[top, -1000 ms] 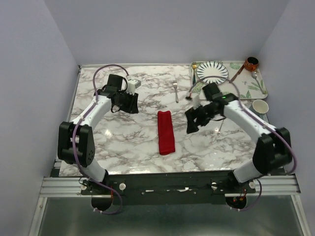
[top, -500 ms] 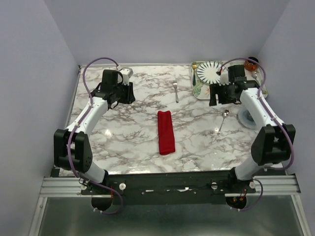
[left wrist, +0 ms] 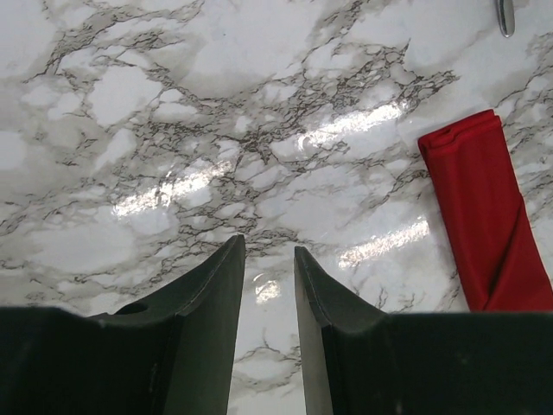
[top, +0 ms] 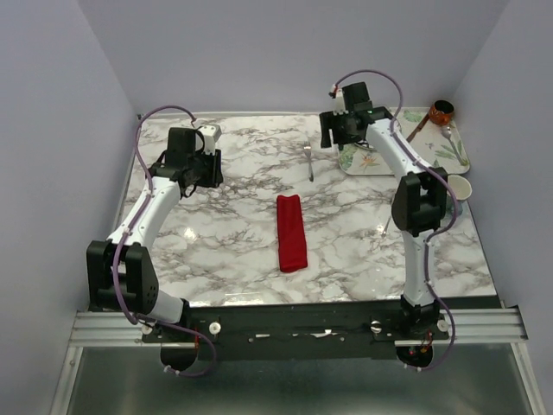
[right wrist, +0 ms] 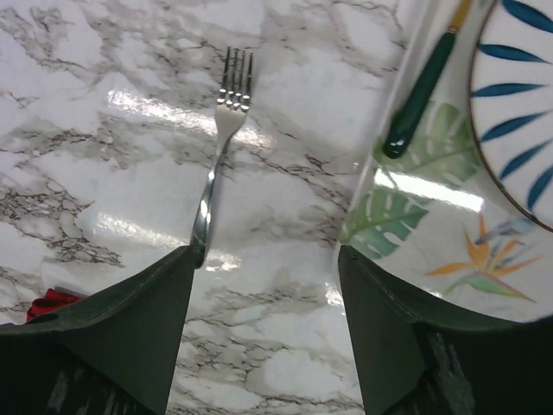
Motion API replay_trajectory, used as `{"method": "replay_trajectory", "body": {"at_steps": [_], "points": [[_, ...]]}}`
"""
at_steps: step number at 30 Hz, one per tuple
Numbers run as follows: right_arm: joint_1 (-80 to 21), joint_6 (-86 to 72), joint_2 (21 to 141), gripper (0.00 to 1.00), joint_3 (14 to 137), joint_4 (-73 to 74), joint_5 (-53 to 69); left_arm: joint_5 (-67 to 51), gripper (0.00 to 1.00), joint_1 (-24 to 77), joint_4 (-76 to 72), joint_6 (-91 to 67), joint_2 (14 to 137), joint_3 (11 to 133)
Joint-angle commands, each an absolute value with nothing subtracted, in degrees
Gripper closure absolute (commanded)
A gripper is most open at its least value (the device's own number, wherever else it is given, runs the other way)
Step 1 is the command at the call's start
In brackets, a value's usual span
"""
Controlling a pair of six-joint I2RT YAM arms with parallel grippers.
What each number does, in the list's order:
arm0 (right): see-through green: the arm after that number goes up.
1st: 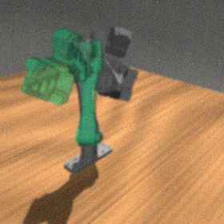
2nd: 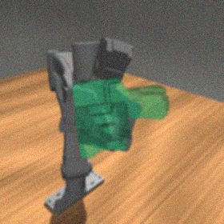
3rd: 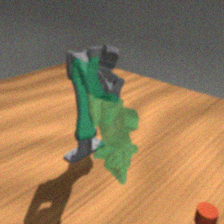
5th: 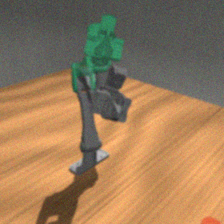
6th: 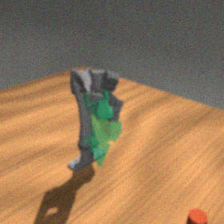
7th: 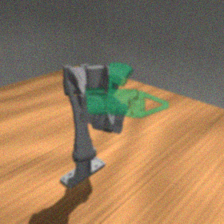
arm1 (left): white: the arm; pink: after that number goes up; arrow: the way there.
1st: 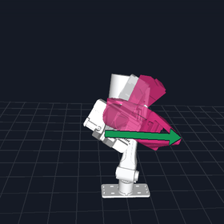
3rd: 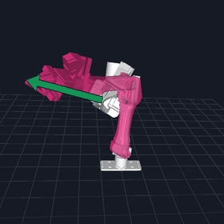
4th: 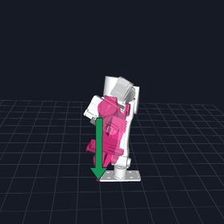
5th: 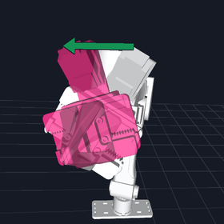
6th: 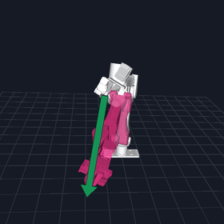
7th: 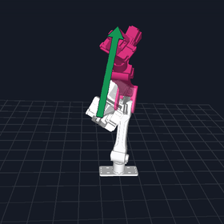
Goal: Fold the napkin into a case and place the utensils inside
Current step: Pick up the fork from the center of the board.
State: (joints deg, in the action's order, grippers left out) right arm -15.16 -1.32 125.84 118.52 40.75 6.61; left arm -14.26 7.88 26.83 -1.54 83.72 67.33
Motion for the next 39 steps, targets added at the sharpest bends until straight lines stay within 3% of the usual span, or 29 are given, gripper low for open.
{"method": "replay_trajectory", "body": {"at_steps": [1, 20, 22, 28, 31, 32, 39], "points": [[-17.40, -0.62, 132.53, 0.27, 124.88, 42.80, 6.23, -12.66, 0.58, 7.21, 28.12, -0.26, 81.39, 65.66], [-22.50, 1.85, 148.36, 0.37, 135.88, 43.50, 2.55, -13.00, 0.58, 4.57, 28.48, 0.26, 77.96, 62.49], [-23.02, 1.50, 148.62, 0.50, 135.53, 43.77, 2.03, -13.18, 0.58, 4.40, 28.65, 0.18, 77.87, 62.58], [-23.64, 1.15, 149.59, 0.61, 137.37, 46.31, 1.40, -13.62, 0.58, 3.78, 29.35, 0.18, 77.87, 63.37], [-23.73, 0.36, 148.54, 0.85, 135.37, 48.42, 1.85, -13.88, 0.58, 3.52, 29.71, -1.32, 78.48, 64.07], [-23.64, 0.35, 147.75, 0.98, 134.13, 48.69, 1.32, -14.32, 0.58, 3.52, 29.71, -1.32, 78.66, 64.33], [-23.64, 0.35, 132.92, 1.00, 122.80, 46.86, 2.11, -21.26, 0.55, 3.52, 24.18, -5.79, 79.80, 66.18]]}}
